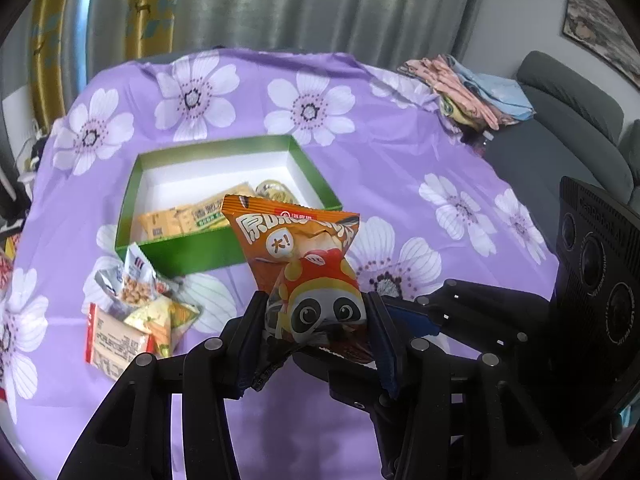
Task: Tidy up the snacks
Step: 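Carry the panda-print bag over the green box and open the right gripper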
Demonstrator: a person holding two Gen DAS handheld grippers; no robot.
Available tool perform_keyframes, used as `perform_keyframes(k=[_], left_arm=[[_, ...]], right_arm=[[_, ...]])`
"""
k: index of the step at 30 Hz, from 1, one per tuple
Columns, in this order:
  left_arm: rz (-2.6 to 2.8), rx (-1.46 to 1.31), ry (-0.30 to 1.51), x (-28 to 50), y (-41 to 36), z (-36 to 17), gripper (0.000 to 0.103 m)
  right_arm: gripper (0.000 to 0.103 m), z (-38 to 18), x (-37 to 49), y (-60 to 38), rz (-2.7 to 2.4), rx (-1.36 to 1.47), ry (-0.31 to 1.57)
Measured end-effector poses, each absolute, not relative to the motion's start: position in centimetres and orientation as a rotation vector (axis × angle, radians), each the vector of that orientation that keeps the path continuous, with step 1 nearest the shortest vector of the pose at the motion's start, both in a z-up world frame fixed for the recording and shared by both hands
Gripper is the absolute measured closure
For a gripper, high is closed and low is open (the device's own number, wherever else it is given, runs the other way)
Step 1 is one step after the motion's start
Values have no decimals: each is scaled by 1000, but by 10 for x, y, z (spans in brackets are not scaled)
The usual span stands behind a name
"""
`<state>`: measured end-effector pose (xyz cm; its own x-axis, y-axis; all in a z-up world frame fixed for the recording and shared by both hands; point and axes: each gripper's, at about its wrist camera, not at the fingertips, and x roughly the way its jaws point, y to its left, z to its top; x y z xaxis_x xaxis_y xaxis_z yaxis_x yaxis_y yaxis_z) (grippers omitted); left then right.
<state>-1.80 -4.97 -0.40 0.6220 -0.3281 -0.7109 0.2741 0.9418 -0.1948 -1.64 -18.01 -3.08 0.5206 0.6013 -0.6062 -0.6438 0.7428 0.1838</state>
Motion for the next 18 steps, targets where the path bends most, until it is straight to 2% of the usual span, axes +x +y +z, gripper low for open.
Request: perform_keyframes(k=[18], left_arm=[[-358,-50,762,7,-43,16,54]], right_arm=[[65,-14,4,-173,726,-80,633]])
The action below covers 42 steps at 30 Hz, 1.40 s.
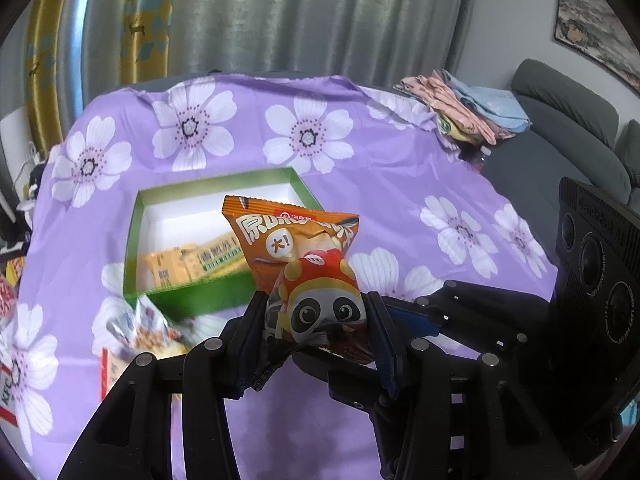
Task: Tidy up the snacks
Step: 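Carry the panda-print bag over the green box and open the right gripper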
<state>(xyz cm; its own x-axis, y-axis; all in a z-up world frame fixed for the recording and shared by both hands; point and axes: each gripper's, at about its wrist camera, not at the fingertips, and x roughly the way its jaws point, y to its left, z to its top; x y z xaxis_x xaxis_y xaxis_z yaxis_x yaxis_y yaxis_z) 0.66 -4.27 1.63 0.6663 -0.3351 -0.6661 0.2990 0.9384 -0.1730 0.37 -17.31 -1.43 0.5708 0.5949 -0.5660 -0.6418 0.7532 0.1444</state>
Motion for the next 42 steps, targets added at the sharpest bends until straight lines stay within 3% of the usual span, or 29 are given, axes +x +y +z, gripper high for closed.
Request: perform_keyframes(k=[14,32,42], left_arm=[[-363,-70,706,93,-14,54,54],[-336,-218,905,161,15,-46,54],[-328,-232,954,168,14,-67,54]], right_arm=[[65,23,89,-150,728,-81,539],[65,-61,155,-119,739,-100,776],[64,-83,166,-117,722,-89,849]])
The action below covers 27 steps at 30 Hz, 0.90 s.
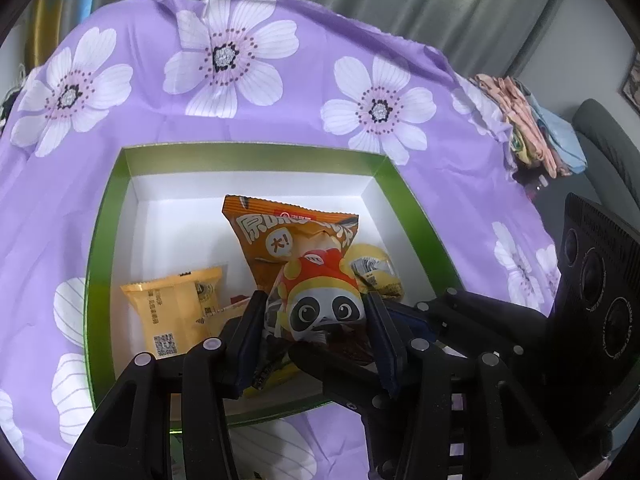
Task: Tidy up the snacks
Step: 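Carry the panda-print bag over the green box and open the right gripper, then move the right gripper back to the remaining snack packs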
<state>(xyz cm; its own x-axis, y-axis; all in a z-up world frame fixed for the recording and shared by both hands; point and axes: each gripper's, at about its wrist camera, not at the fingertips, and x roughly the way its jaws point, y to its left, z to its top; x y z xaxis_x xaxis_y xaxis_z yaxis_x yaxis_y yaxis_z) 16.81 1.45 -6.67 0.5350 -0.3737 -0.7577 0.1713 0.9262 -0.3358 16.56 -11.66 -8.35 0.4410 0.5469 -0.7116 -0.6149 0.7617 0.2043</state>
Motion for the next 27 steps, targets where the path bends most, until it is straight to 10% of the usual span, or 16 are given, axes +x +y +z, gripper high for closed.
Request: perform_keyframes(k=[10,16,27], left_arm=[[-278,-227,967,169,15,-69,54],[-226,-191,948,157,14,-61,24],[-144,-113,847,109,15,-26,12]], right_arm=[[59,-90,167,-113,709,-78,893],[50,-85,157,-119,672,-54,874],[32,-52,114,-146,616,-26,783]])
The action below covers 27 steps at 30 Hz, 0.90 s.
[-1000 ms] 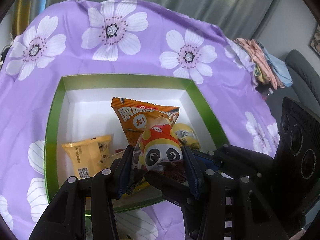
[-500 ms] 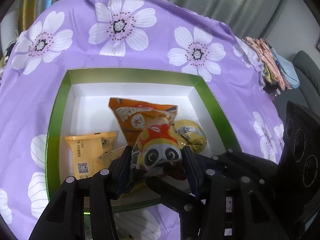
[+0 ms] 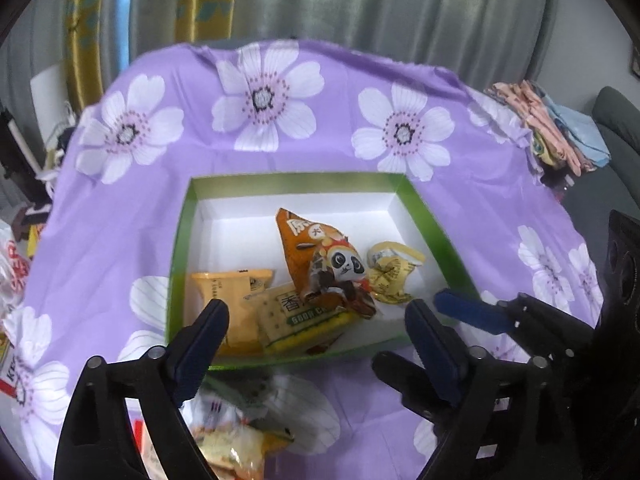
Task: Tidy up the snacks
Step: 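Move the right gripper back to the remaining snack packs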
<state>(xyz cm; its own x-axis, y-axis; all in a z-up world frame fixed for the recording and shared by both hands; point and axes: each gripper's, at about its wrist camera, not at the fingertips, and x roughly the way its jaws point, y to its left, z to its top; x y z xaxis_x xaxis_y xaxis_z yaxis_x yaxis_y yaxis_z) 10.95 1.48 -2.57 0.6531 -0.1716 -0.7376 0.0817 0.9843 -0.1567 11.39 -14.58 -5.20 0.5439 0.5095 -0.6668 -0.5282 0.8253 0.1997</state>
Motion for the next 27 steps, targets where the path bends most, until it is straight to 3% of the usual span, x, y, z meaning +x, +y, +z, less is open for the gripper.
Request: perform_keyframes(k=[7,27], left_arm=[[-144,-96,769,69,8,1,7],[-165,-76,693,-11,-7,33,6]], right_arm=[[17,-31,78,-165,606,10,728],[16,-3,3,-176,671,18,670]])
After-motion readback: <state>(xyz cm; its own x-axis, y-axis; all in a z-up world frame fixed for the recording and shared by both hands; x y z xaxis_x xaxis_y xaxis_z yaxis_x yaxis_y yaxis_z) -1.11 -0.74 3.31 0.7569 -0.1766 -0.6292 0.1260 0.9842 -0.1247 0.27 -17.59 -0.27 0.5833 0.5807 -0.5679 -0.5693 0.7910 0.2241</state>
